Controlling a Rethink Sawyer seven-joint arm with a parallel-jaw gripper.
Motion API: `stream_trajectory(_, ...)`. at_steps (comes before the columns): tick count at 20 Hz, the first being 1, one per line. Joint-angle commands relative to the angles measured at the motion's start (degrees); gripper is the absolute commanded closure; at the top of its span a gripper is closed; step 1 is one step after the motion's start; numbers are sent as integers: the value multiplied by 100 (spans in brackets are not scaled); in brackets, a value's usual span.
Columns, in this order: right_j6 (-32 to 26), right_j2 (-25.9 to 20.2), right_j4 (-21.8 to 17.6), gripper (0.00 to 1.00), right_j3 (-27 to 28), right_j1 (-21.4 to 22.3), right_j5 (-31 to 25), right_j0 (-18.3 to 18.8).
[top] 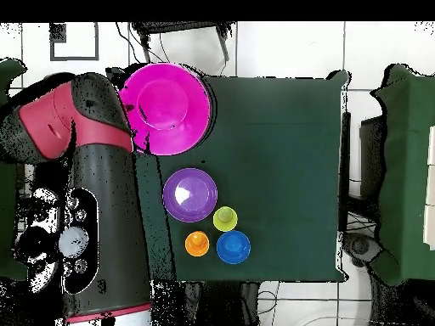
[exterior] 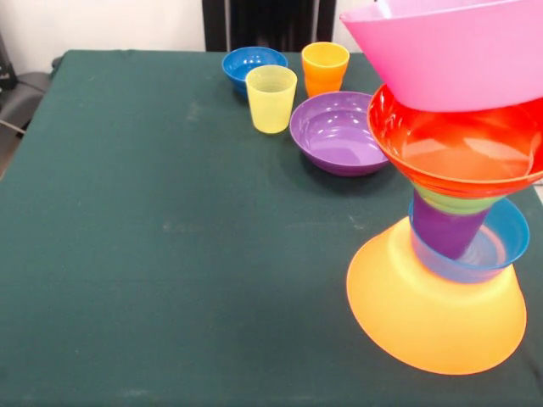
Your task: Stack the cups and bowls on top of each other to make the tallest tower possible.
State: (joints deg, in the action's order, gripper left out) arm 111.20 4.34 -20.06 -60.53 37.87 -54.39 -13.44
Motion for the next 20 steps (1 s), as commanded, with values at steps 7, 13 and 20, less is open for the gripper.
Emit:
stream_trajectory(7,-90,-513,451,100,683,-357,-991,344)
stream_trajectory(13,-275,-569,405,100,1344,-679,-1380,292)
stream_trajectory(20,-313,-397,163,100,2132,-1064,-1797,161)
